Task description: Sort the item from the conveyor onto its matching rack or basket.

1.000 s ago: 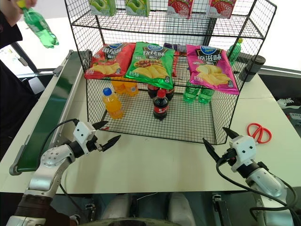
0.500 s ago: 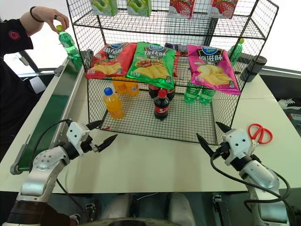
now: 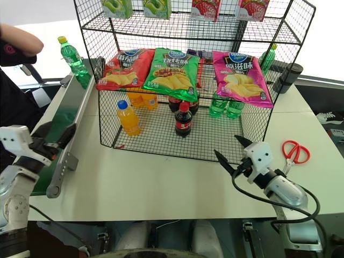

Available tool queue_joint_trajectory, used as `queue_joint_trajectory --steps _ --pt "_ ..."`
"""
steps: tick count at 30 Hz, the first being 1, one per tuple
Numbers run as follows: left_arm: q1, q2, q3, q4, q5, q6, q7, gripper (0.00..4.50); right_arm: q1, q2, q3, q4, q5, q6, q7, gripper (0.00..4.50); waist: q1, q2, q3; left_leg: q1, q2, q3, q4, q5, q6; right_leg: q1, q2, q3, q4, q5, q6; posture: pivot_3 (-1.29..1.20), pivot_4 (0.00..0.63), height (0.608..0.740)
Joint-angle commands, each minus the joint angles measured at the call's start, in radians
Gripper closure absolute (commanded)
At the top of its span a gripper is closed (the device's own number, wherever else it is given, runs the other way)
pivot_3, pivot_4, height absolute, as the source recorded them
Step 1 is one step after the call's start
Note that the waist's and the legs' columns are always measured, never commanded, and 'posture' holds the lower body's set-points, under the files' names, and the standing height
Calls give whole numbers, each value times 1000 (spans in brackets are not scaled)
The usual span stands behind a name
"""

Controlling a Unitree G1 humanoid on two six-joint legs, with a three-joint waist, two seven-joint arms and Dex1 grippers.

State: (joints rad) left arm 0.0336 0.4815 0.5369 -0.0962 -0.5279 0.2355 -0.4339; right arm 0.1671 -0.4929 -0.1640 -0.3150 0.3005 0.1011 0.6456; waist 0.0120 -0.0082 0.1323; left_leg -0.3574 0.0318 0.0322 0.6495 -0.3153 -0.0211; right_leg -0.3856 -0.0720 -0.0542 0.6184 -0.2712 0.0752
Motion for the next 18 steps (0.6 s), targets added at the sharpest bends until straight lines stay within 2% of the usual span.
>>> queue_joint_trajectory --steps 1,11,18 --pt "-16 -24 39 53 53 -80 71 0 -36 12 47 -104 37 36 1 32 1 -1 0 0 0 0 0 0 0 0 0 0 0 0 0 0 150 740" --pt "-43 -67 28 243 102 -231 86 0 -110 55 346 -285 69 150 53 32 1 -5 -2 0 0 0 0 0 0 0 -3 -1 0 0 0 0 150 740" --pt "-63 -72 50 294 102 -279 134 0 -119 73 364 -243 78 129 58 32 -1 -8 -3 -1 0 -1 0 0 0 0 -5 -2 0 0 0 0 150 740"
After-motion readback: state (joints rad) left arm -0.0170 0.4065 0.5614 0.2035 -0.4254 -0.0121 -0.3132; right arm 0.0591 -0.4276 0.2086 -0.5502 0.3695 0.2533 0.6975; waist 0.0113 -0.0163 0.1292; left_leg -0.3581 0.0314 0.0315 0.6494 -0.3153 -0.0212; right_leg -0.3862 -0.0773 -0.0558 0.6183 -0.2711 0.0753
